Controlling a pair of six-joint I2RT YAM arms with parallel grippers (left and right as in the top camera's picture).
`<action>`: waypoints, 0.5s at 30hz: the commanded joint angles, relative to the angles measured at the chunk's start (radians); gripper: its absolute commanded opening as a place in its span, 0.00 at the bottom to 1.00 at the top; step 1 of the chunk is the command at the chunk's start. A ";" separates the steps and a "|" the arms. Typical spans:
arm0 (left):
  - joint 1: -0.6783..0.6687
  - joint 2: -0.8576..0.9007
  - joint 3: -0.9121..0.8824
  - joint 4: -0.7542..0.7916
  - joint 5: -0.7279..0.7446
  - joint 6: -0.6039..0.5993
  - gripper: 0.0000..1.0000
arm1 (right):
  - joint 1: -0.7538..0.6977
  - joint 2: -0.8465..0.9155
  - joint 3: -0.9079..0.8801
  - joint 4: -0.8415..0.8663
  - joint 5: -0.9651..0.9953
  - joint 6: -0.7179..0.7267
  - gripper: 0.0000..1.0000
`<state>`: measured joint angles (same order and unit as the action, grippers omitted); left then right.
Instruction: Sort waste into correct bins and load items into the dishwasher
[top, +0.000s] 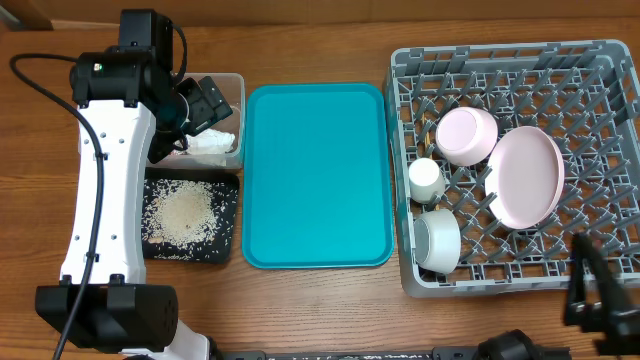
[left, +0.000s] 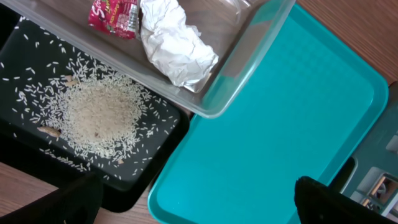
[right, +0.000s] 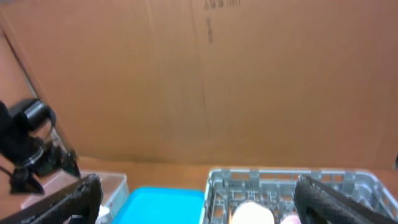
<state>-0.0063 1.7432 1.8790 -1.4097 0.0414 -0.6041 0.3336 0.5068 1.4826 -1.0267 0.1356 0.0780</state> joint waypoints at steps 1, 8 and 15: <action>-0.001 -0.007 0.014 0.000 0.001 -0.002 1.00 | -0.023 -0.114 -0.198 0.101 0.003 0.000 1.00; -0.001 -0.007 0.014 0.000 0.001 -0.002 1.00 | -0.107 -0.309 -0.658 0.503 -0.012 0.004 1.00; -0.001 -0.007 0.014 0.000 0.001 -0.002 1.00 | -0.159 -0.404 -1.031 0.956 -0.095 0.003 1.00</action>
<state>-0.0063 1.7432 1.8790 -1.4101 0.0418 -0.6041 0.1944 0.1463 0.5423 -0.1429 0.0868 0.0784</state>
